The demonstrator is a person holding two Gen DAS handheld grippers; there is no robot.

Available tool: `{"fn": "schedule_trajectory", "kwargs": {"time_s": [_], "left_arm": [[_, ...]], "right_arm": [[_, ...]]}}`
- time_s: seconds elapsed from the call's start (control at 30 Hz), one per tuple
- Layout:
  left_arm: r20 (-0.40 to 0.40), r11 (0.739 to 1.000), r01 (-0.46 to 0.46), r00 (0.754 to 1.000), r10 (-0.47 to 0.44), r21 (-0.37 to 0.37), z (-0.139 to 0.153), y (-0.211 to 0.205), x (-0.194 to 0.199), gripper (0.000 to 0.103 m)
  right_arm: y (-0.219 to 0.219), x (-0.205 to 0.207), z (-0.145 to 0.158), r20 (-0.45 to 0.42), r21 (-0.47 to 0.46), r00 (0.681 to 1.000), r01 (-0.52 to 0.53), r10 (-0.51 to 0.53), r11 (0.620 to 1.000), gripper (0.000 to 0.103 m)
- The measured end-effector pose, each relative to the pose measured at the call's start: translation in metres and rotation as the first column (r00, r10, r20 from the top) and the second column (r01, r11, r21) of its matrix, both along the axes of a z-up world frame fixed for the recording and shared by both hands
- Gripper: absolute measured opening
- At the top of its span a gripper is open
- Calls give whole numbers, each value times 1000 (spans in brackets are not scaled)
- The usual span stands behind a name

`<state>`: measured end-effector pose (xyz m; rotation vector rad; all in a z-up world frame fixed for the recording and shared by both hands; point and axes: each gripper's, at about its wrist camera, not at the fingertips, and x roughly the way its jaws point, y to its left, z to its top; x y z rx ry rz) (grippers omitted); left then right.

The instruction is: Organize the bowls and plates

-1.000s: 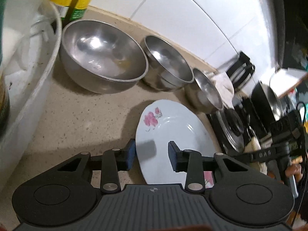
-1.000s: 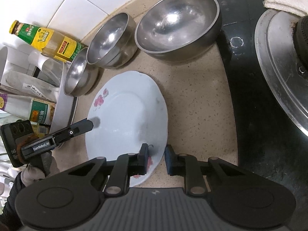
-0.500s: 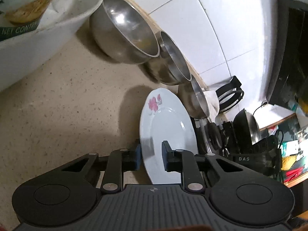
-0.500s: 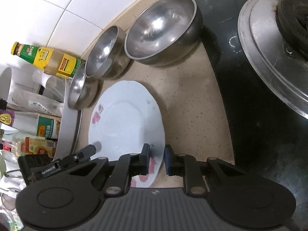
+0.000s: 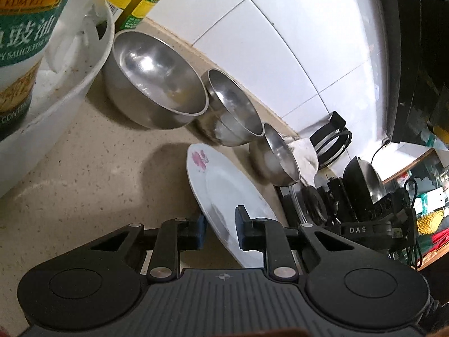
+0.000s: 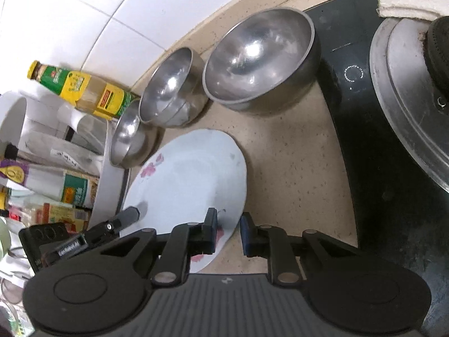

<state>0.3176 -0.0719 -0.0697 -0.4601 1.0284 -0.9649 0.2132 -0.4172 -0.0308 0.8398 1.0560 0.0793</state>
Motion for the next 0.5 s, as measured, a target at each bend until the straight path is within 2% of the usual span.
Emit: {"fn": "schedule_trajectory", "kwargs": {"time_s": [0.4,0.5], "left_arm": [[12,1000,1,1000,-1,-6,1,12,-14,27],[6,1000,-7,1000,7,-12,0,14,-17,27]], "right_arm": [[13,-14,16,73,-53,996,-43,47,998,18],[19,-16,17,71,-89,994,-71,77,993,18]]}}
